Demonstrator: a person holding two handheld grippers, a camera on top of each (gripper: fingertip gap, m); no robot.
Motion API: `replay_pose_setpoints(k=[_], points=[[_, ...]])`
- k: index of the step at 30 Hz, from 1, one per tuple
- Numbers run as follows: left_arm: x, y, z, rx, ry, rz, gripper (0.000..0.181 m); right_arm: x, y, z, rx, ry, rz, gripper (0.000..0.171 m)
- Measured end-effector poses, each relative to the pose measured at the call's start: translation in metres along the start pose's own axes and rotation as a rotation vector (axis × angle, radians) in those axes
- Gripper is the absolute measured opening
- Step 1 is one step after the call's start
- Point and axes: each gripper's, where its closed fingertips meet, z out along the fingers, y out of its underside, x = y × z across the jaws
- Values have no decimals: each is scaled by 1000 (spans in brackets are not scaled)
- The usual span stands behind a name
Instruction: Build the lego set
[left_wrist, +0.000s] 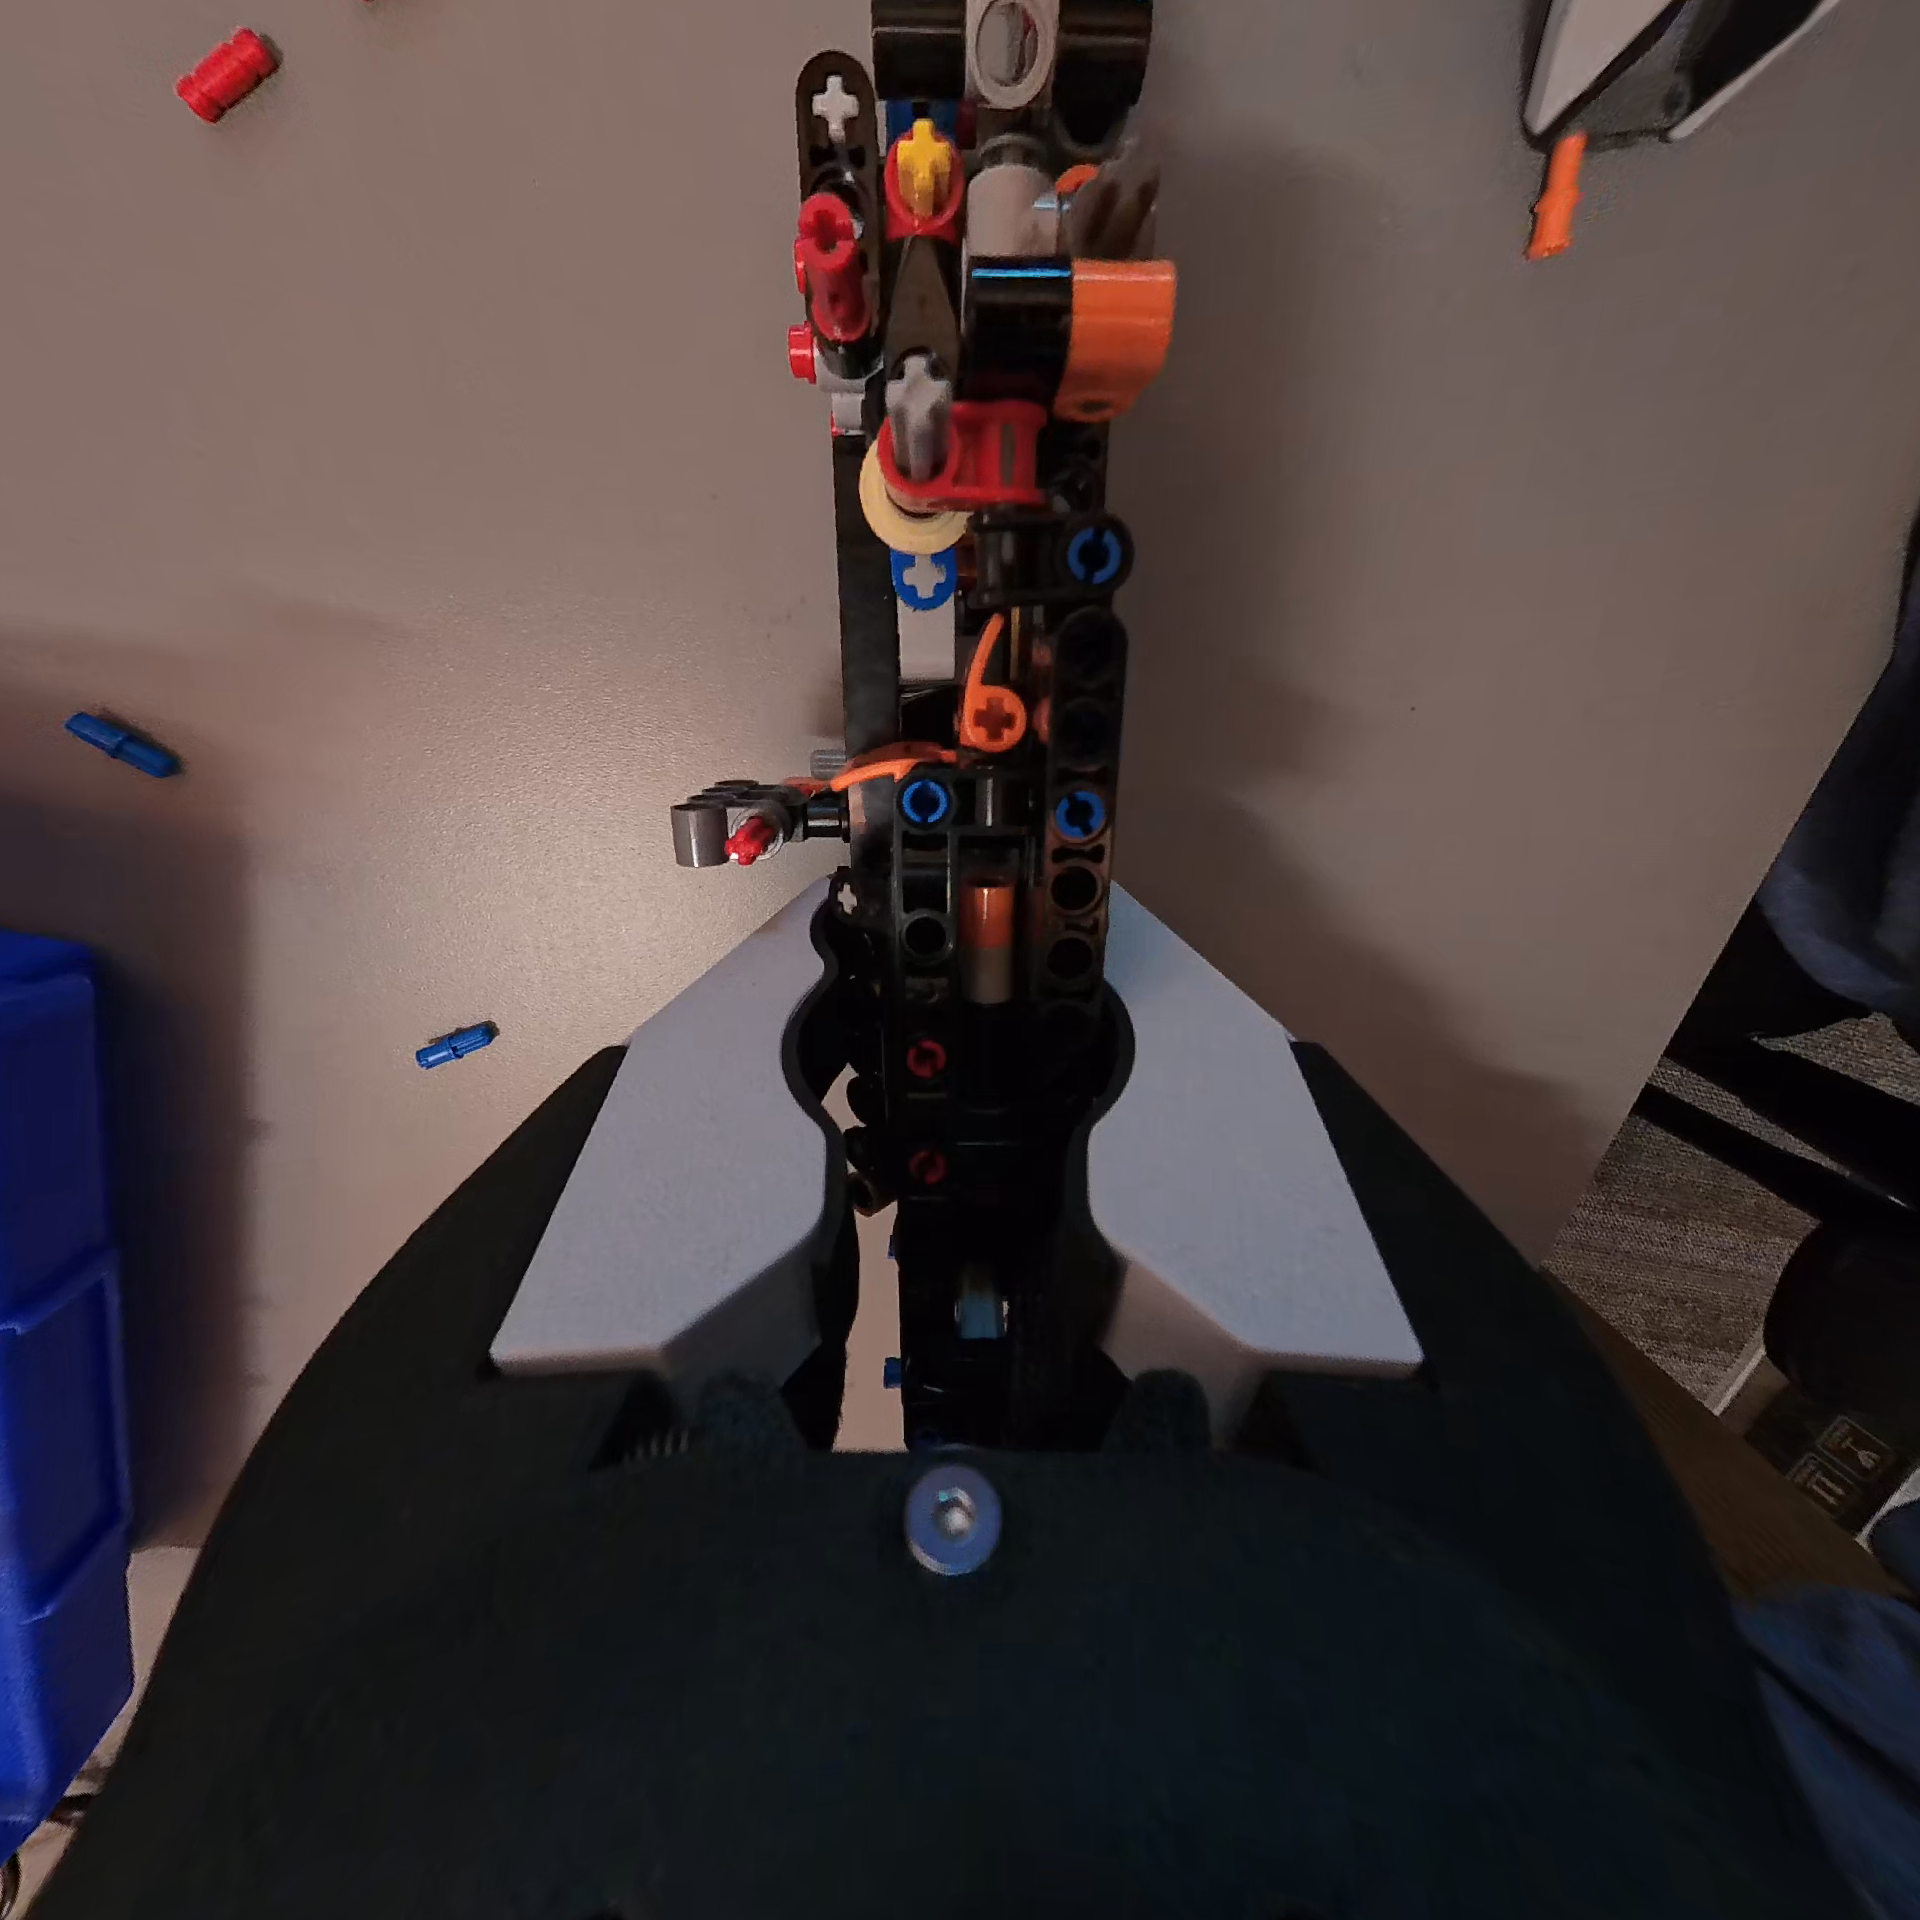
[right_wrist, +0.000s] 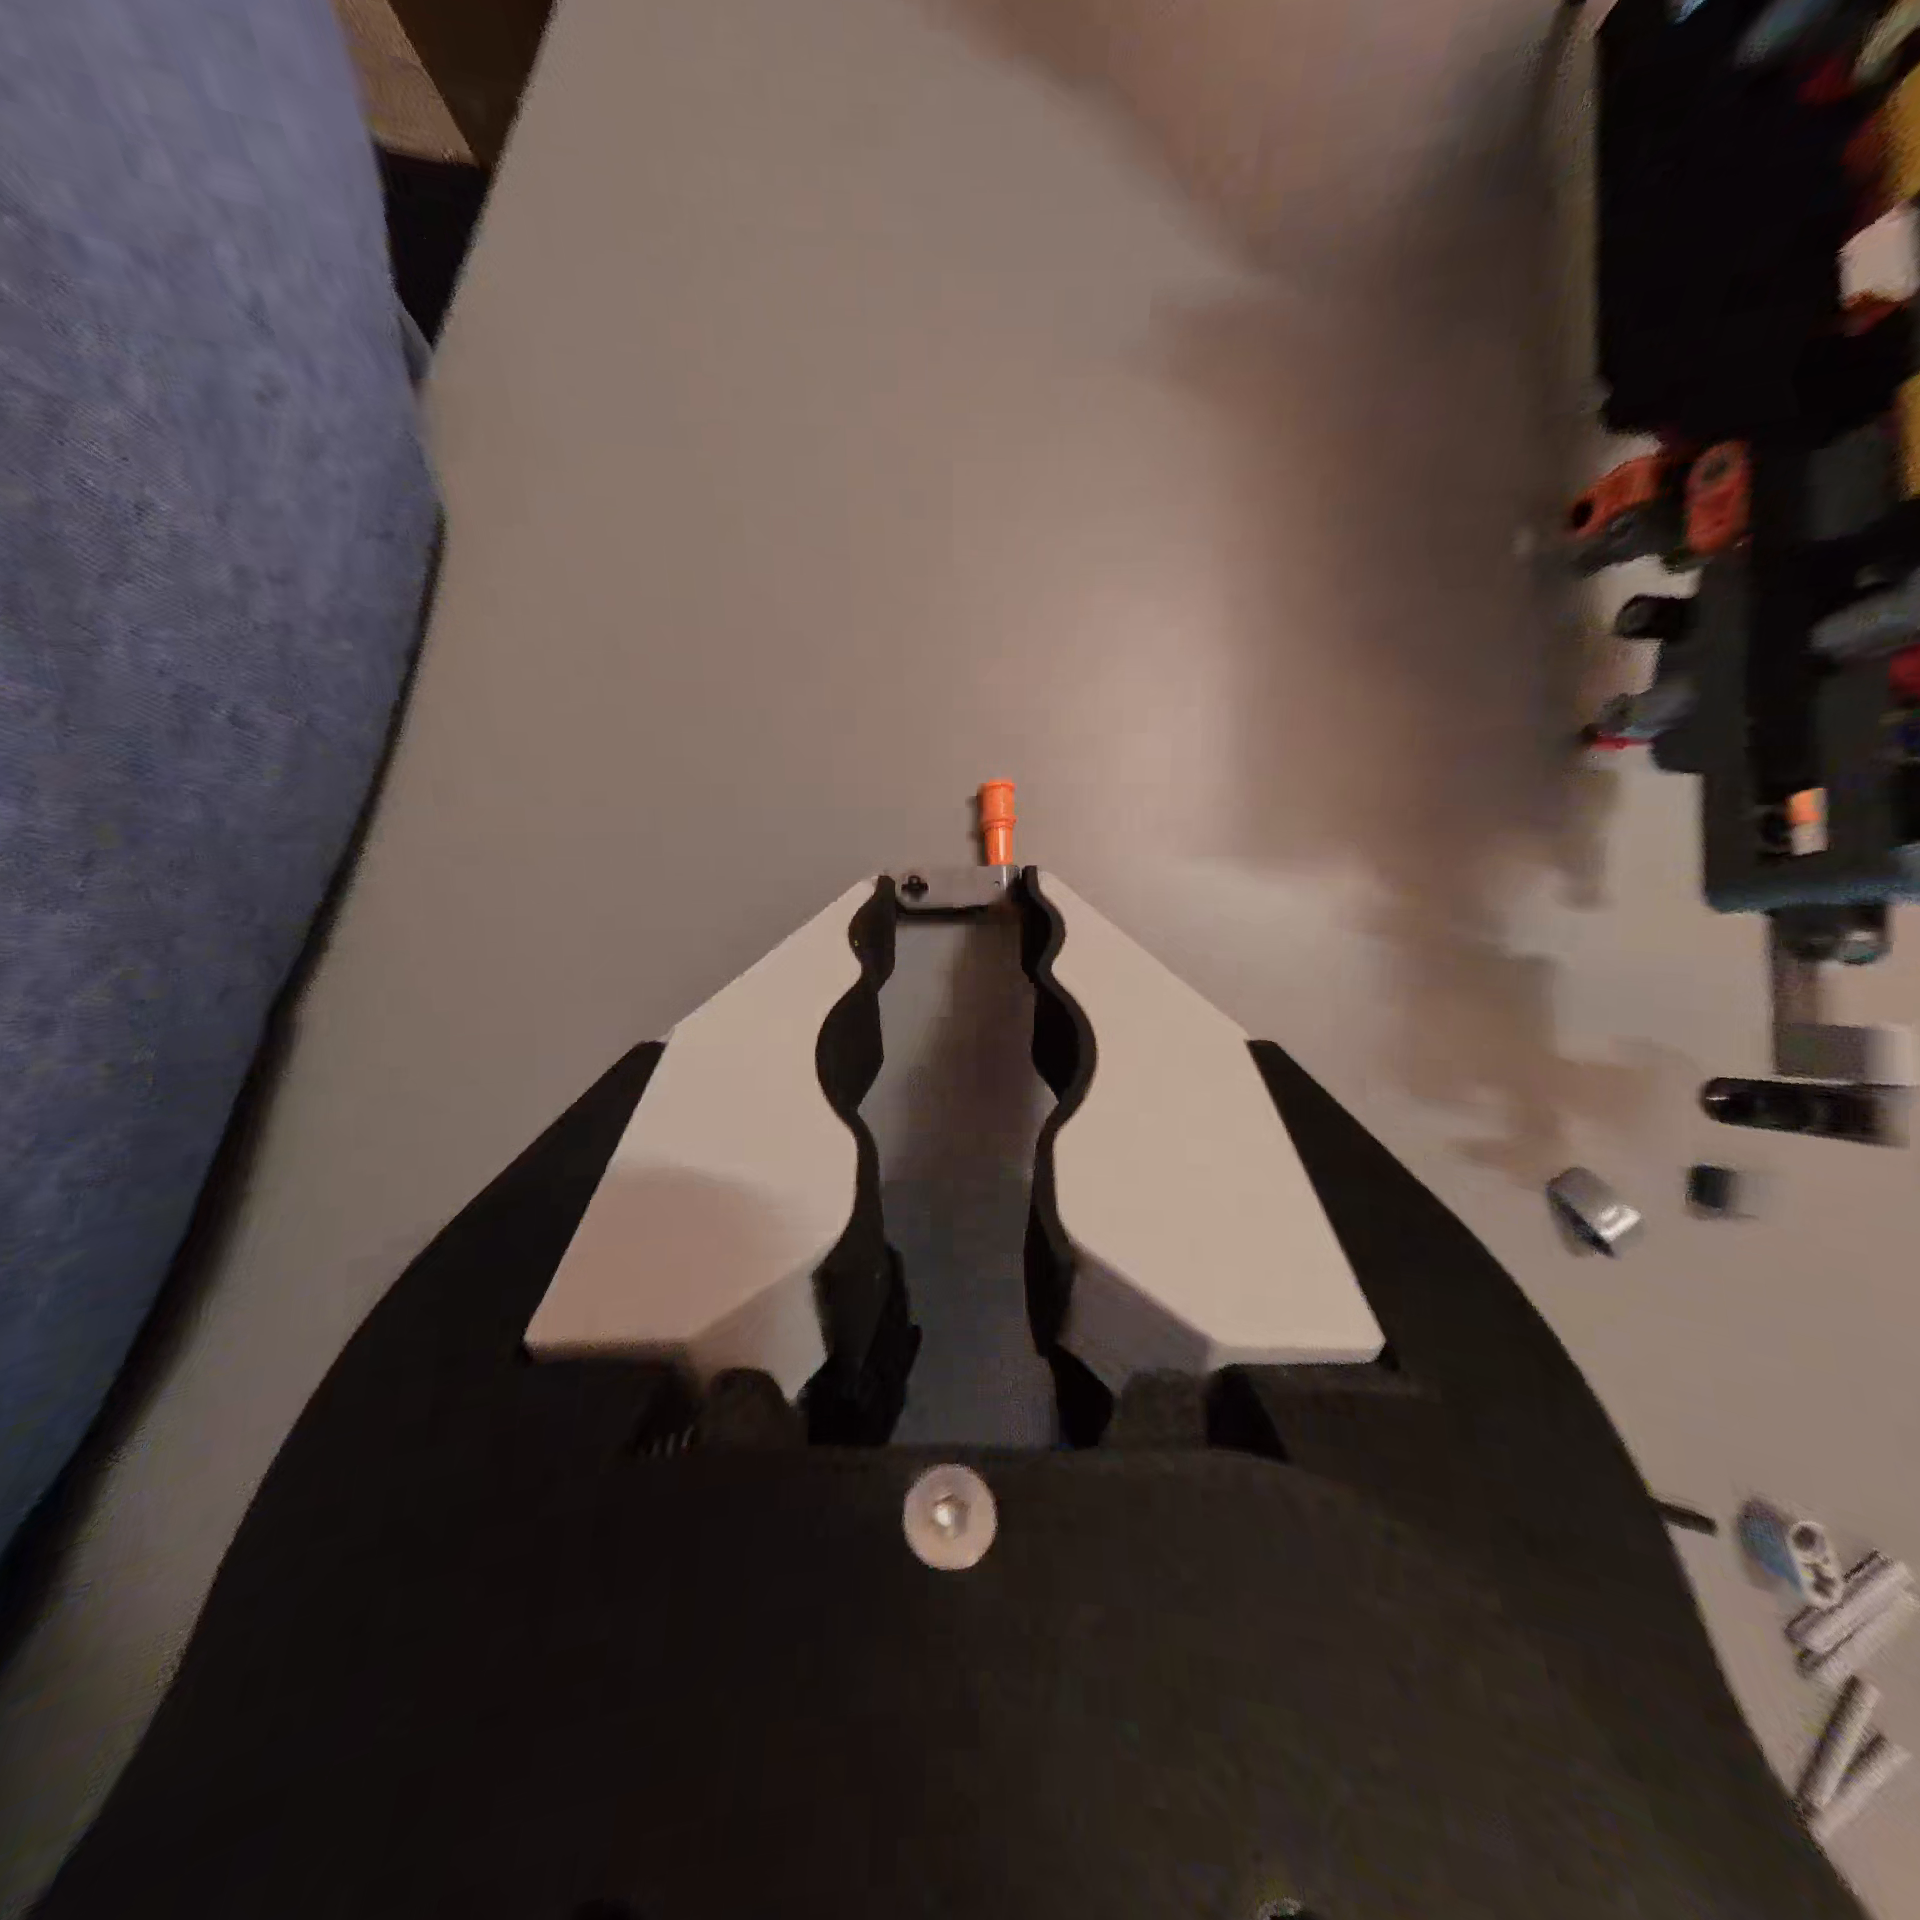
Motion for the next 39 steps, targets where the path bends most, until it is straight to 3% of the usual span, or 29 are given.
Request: replay_pose_setpoints(k=[3, 13, 17, 26, 32, 39], points=[[0, 1, 0, -9, -8, 3, 37, 5, -6, -8, 19, 37, 32, 29], [1, 1, 0, -16, -16, 8, 37, 4, -21, 16, -78, 23, -48, 4], [1, 1, 0, -16, -12, 12, 37, 8, -22, 15, -98, 30, -45, 3], [0, 1, 0, -7, -6, 12, 37, 16, -55, -30, 257, 42, 112, 4], [-1, 2, 1, -25, -8, 12, 37, 7, -28, -29, 286, 54, 204, 3], [0, 4, 0, -46, -16, 0, 37, 6, -59, -38, 429, 11, 268, 4]])
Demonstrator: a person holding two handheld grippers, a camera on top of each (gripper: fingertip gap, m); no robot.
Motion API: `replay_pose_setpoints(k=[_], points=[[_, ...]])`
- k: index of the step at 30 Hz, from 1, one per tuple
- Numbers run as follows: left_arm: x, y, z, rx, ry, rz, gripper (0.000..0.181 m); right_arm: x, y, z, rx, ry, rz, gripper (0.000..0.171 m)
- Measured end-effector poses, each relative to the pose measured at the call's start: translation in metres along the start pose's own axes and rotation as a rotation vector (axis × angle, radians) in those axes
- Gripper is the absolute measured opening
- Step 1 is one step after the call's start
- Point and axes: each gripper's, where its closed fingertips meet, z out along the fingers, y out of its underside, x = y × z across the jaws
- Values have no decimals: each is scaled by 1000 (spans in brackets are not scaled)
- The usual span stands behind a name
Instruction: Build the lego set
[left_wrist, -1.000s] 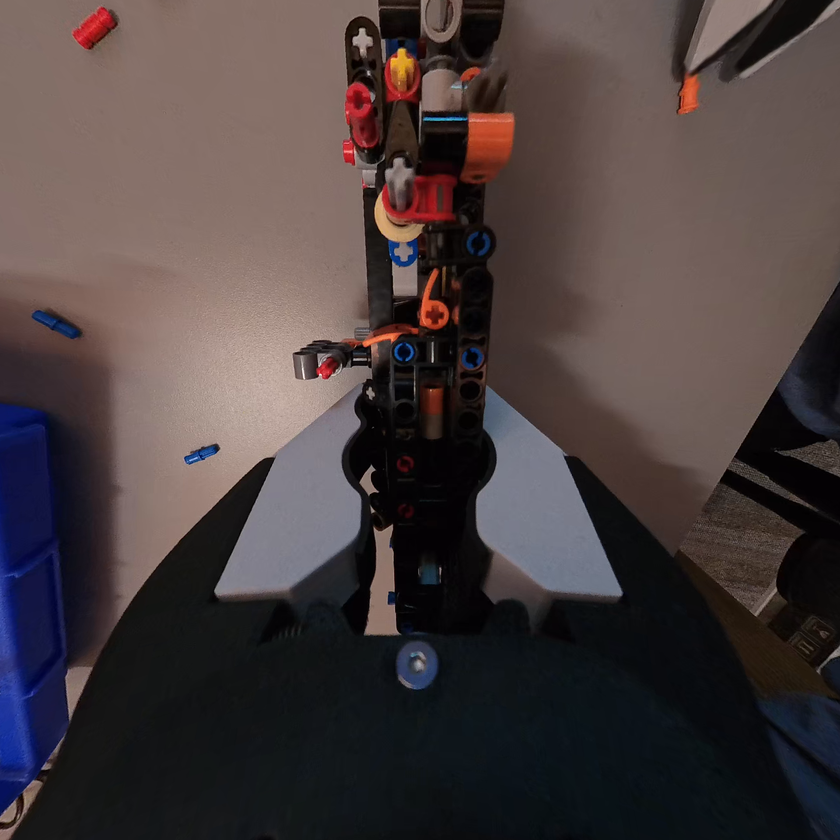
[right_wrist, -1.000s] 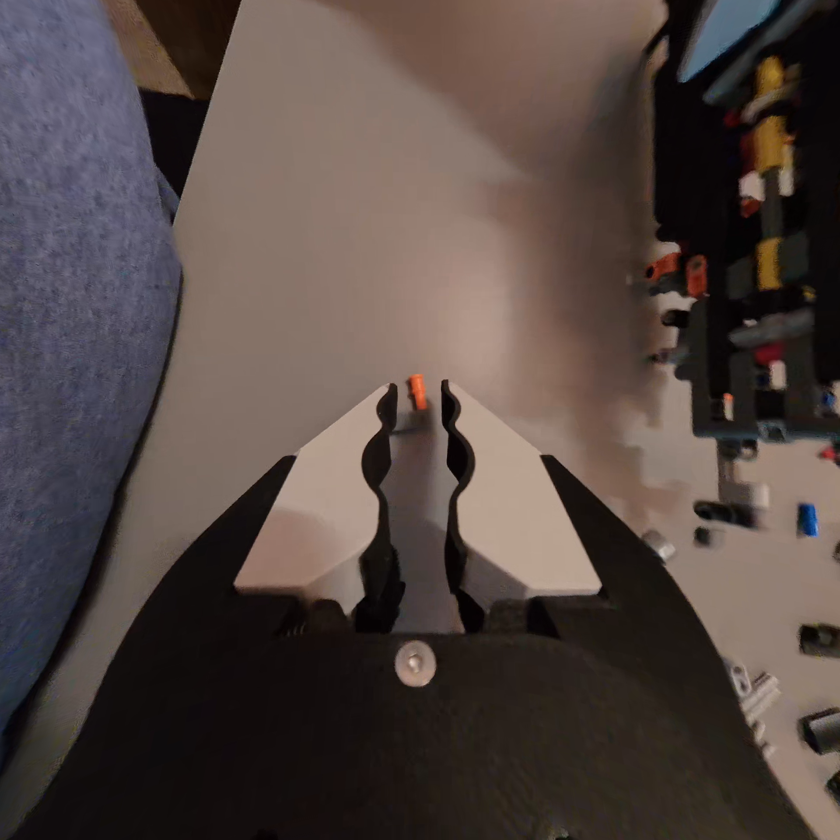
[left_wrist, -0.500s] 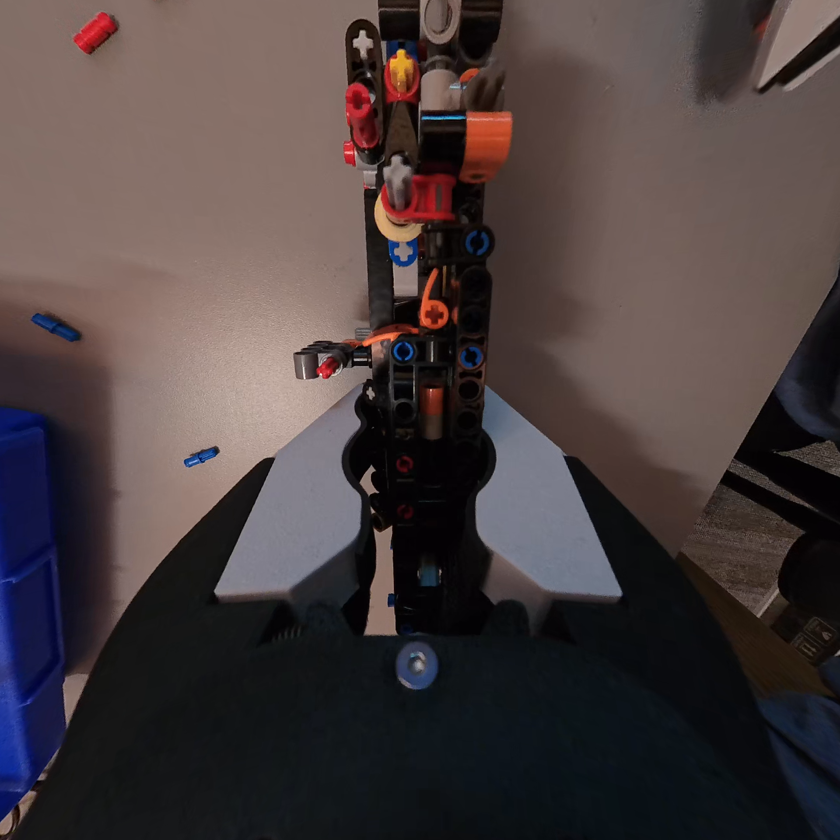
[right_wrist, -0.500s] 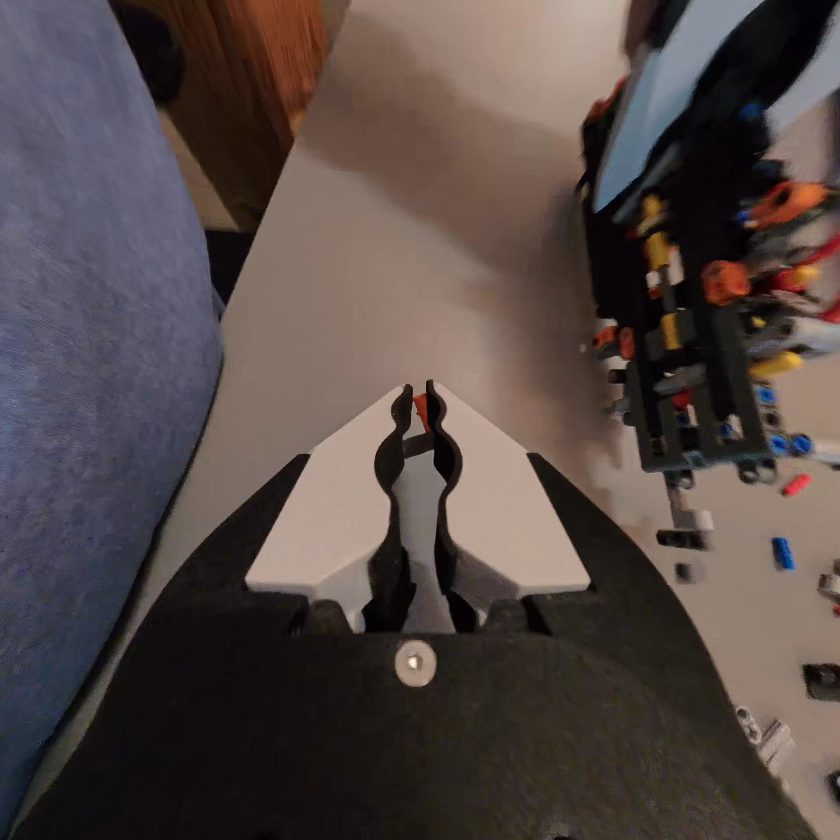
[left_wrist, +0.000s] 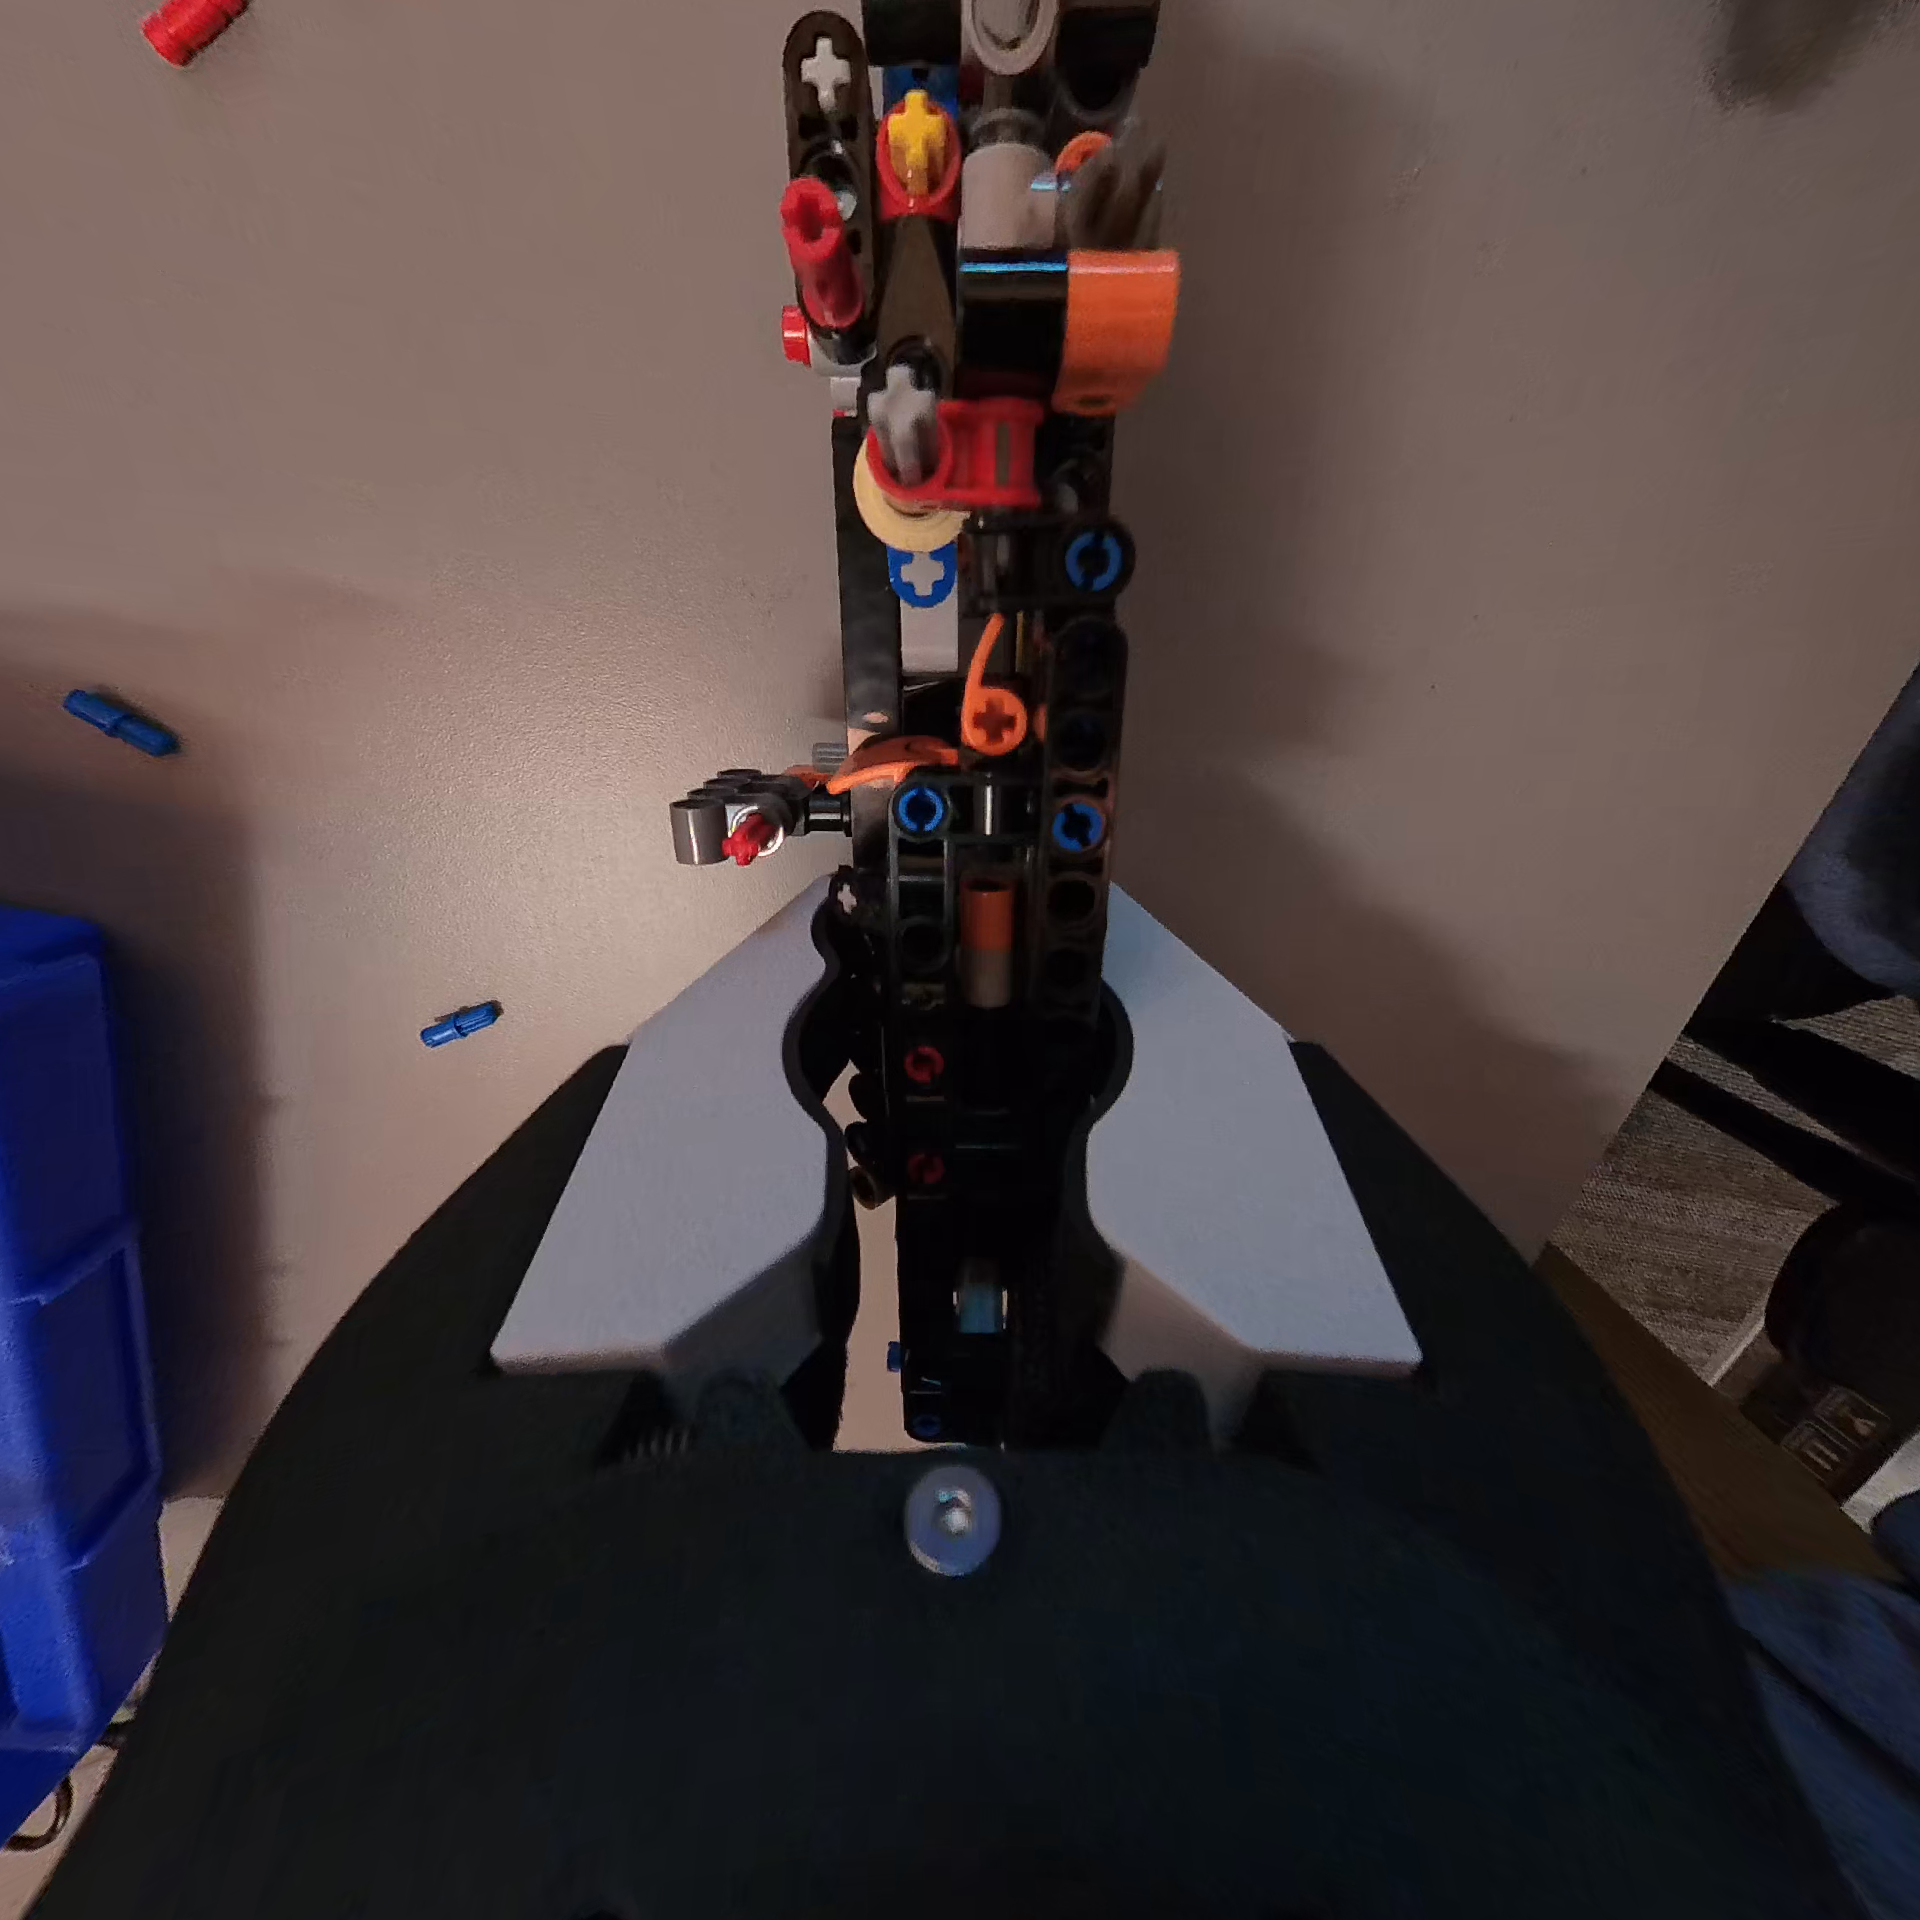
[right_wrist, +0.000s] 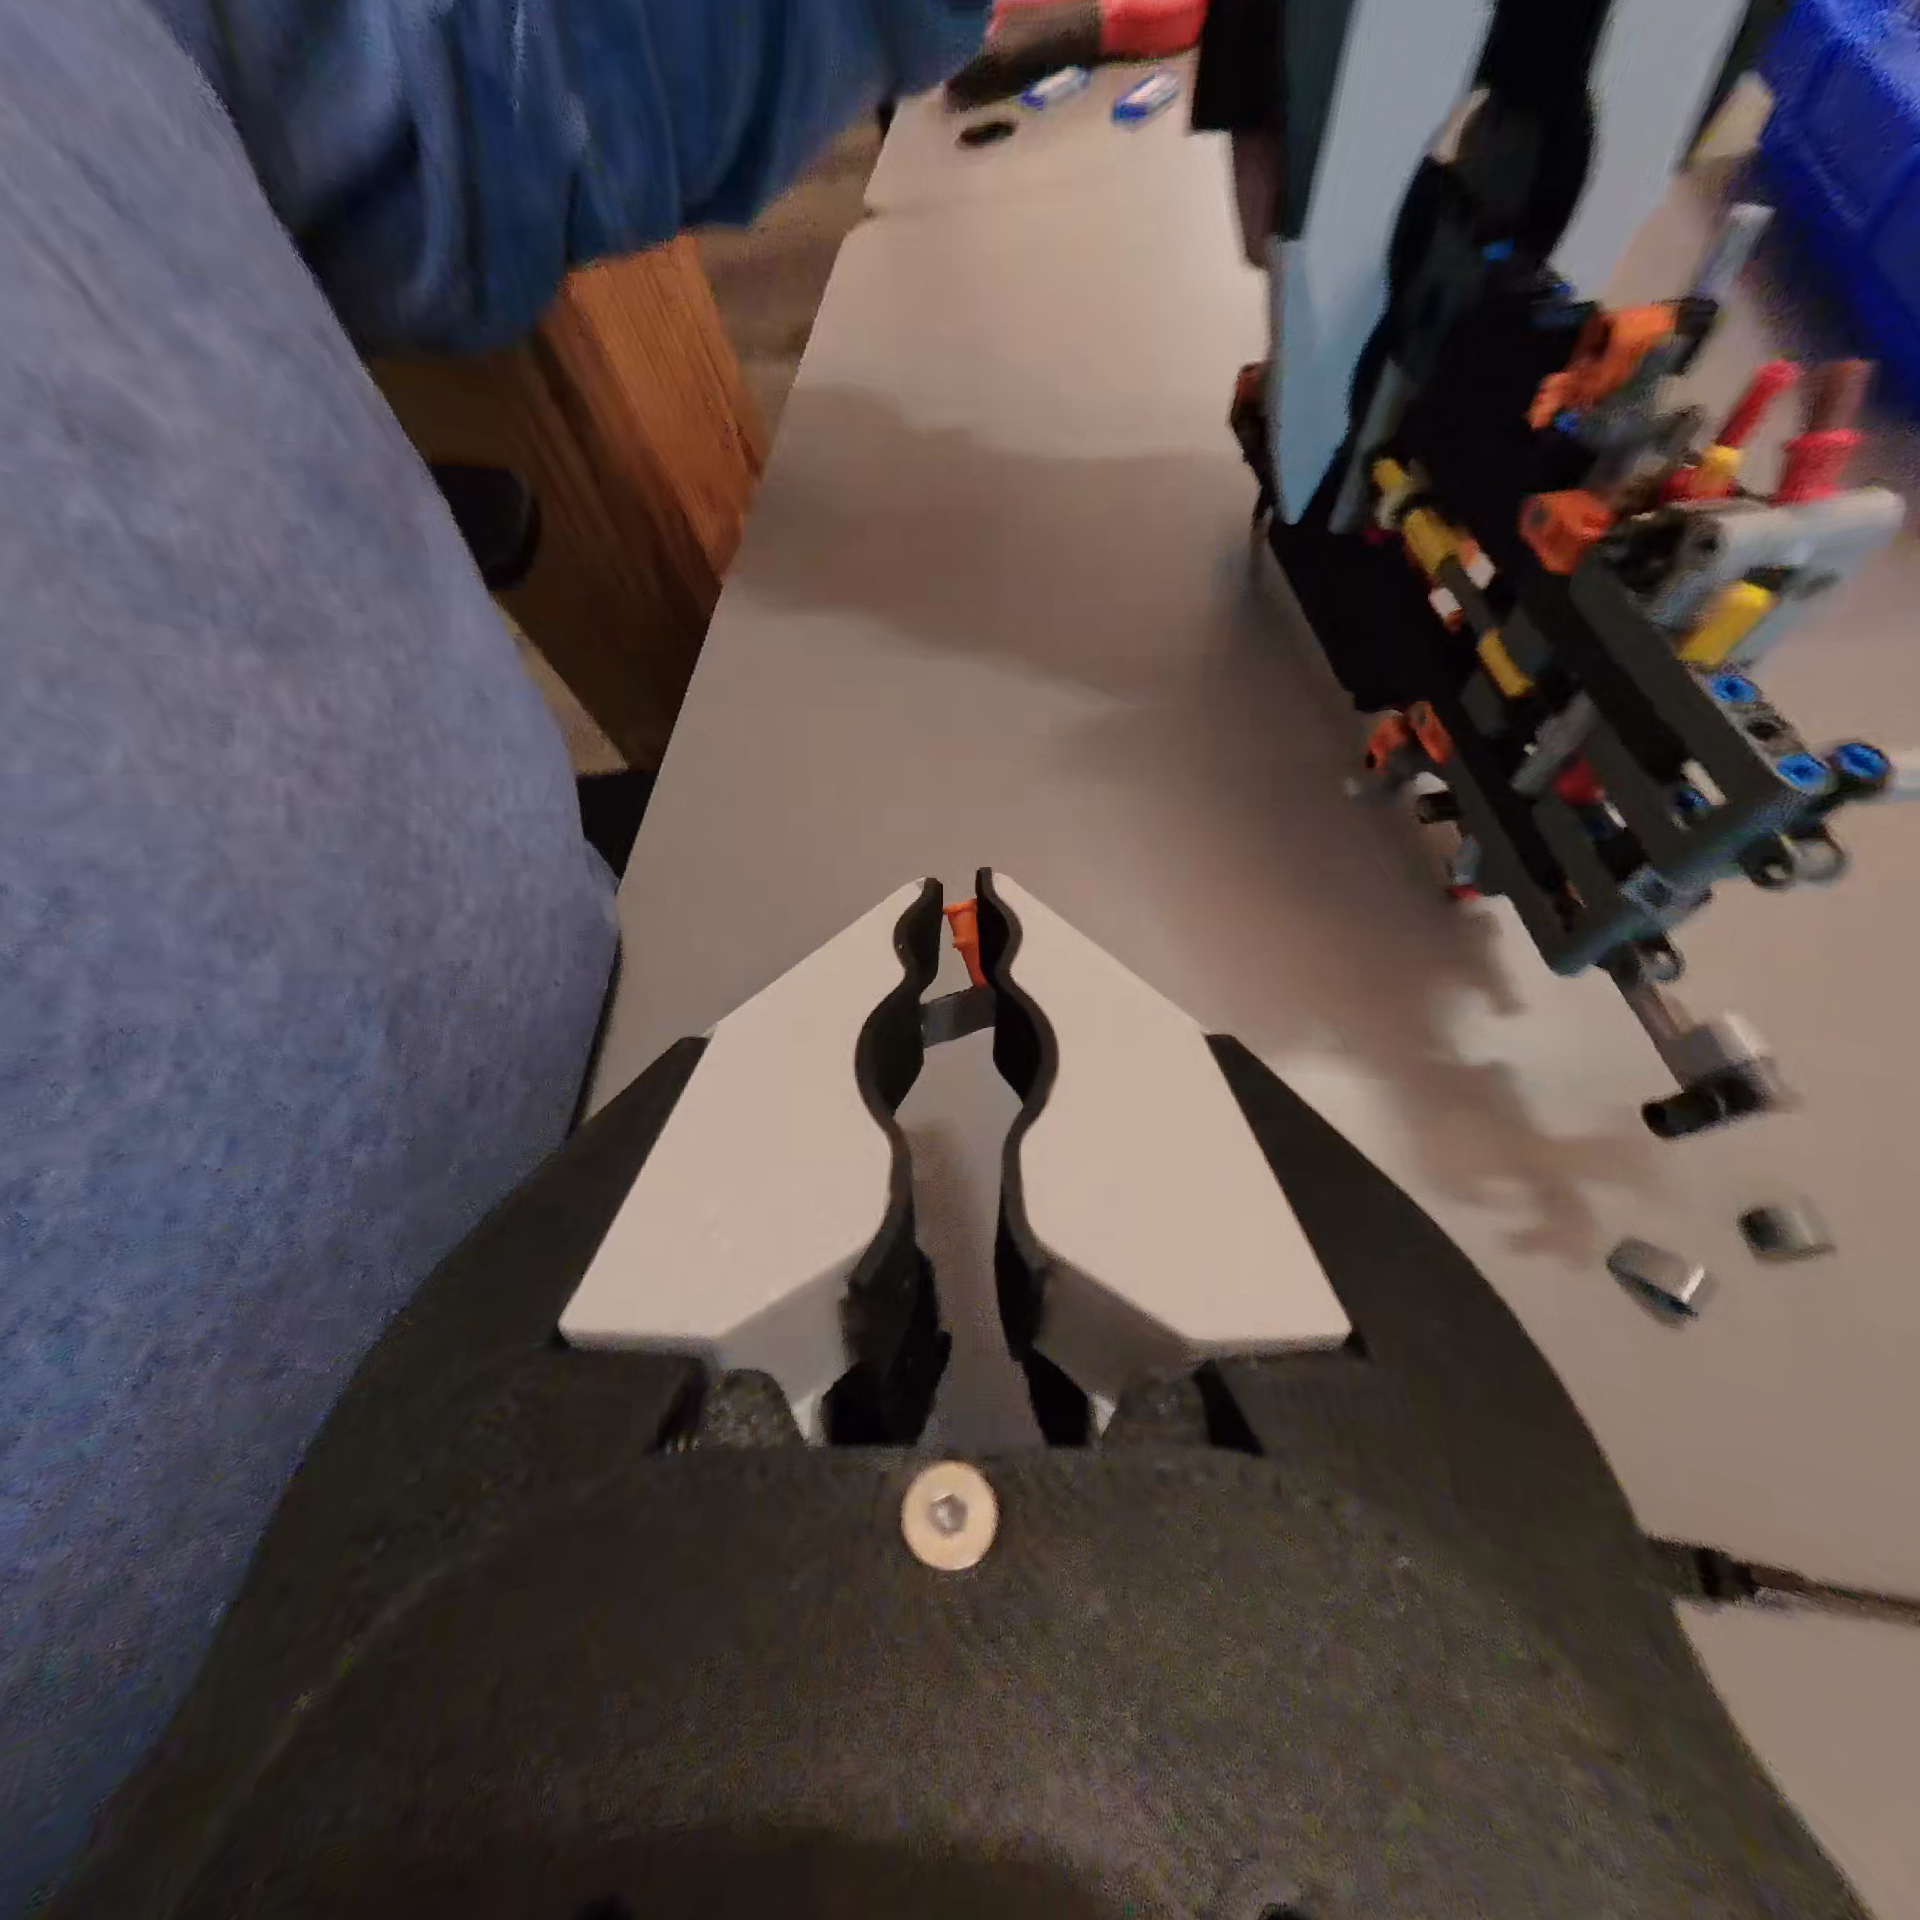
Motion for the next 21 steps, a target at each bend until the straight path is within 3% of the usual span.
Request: replay_pose_setpoints(k=[4, 6, 8, 12, 17, 21], points=[[1, 1, 0, 0, 2, -1, 37, 12, 38, -21, -104, 120, 44, 12], [1, 1, 0, 4, 9, -1, 36, 10, 49, -30, -143, 155, 48, 27], [1, 1, 0, 5, 10, -2, 36, 11, 58, -39, -206, 212, 7, 28], [1, 1, 0, -3, 3, 1, 37, -4, 57, -39, -302, 199, -106, 33], [3, 2, 1, 8, 5, -2, 36, -5, 75, -42, -367, 283, -22, 44], [1, 2, 1, 5, 10, -4, 36, -1, 86, -31, -350, 323, 42, 42]])
